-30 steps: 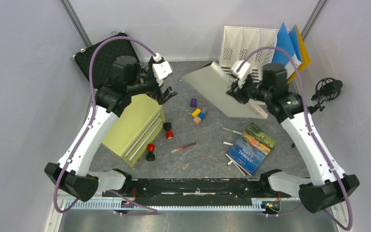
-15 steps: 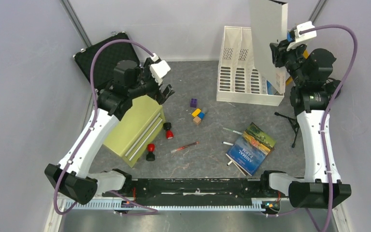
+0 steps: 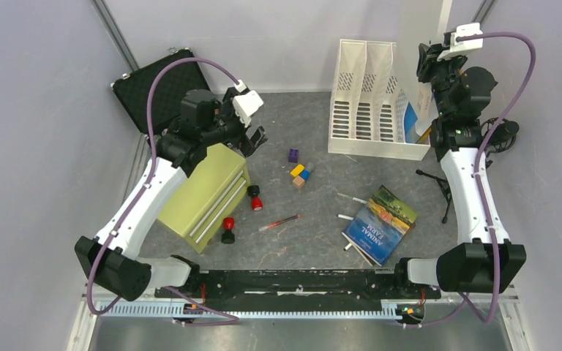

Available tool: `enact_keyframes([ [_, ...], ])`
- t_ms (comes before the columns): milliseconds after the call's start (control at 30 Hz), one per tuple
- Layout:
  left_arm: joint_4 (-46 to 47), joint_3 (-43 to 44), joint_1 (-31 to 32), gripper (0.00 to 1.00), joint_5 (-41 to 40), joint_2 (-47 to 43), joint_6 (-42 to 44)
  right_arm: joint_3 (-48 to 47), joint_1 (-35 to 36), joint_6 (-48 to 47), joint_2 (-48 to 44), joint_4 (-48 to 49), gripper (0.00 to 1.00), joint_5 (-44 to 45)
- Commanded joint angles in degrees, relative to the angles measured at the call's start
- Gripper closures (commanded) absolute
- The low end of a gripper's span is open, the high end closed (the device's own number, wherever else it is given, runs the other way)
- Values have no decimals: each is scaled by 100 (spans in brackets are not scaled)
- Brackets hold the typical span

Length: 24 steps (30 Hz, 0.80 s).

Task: Organize the desk
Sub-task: Place the folder in the storage box.

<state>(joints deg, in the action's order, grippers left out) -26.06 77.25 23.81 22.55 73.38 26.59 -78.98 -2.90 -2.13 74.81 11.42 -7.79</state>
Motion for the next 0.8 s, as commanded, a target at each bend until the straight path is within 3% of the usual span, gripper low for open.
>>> enact_keyframes([
  [0, 234, 231, -8, 0, -36, 127, -195, 81, -18, 111, 58, 1212, 100, 298],
  [767, 286, 297, -4, 0, -57, 475, -249, 452, -18, 1, 481, 1825, 100, 698],
])
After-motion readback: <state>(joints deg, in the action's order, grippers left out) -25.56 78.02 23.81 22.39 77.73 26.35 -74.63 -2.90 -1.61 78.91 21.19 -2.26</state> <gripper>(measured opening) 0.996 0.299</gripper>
